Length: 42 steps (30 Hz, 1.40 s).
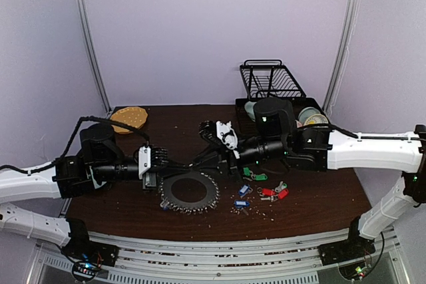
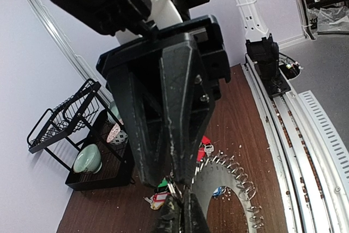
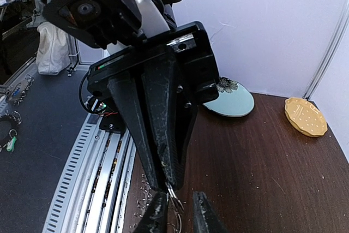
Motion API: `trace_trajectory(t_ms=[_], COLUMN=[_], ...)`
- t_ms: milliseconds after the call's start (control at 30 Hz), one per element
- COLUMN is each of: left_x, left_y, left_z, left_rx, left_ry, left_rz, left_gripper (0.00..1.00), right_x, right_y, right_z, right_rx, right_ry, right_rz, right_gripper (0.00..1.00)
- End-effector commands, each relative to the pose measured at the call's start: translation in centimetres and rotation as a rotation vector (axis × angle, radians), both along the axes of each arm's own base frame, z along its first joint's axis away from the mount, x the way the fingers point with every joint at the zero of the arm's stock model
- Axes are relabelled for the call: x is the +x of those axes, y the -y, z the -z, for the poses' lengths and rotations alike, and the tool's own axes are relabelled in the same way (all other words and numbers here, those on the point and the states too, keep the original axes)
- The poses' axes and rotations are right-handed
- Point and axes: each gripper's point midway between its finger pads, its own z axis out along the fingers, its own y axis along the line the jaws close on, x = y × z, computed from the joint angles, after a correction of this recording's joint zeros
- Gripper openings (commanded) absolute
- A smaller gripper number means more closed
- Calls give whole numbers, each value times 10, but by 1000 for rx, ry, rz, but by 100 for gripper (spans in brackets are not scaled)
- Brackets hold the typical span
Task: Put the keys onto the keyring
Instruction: Pass from the left arm to the right
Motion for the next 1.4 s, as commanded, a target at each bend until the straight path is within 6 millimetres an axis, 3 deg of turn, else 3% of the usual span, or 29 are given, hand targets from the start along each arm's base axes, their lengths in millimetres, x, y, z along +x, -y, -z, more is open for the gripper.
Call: trace_trajectory(t_ms=[0,133,267,367,400,567,633,700,833,900,1067,1167,1367], left_x=[-2,-1,1,15,19,20,12,4,0,-2,-7,-8,-3], left_y=[1,0,-2,-6,-7,-15,-22,-28,-31,-27,-12,-8,-4], left_z=[-24,-25,-22,-18,-17,-14,-17,-19,-34,-32,-26,-33,-42], left_rx=[-85,-95,-105,-92,-85,-25,-17,-27,-78,-68,-57,-82,-86], left_ry=[55,47,22,-14,-25,-39,-18,12,27,21,19,72,90], left_rz=[19,7,-14,-102,-125,-158,-135,-112,-104,-81,-3,16,4], left_gripper=[0,0,0,2,14,39,45,48,49,49,49,48,41], right_x=[0,1,5,12,13,17,15,8,-12,-12,-18,-20,-18], right_y=[-7,-7,-5,-2,-1,10,17,27,48,47,39,36,29], right_z=[-13,-9,-9,-10,-10,-15,-25,-20,-26,-28,-39,-45,-43], right_rx=[38,13,-10,-46,-65,-105,-39,13,141,149,190,221,236], right_ry=[4,8,29,113,165,345,434,574,934,995,1022,990,808], right_rz=[-16,-12,15,102,127,251,278,265,215,211,166,148,128], right_gripper=[12,0,0,0,0,0,0,0,0,0,0,0,0])
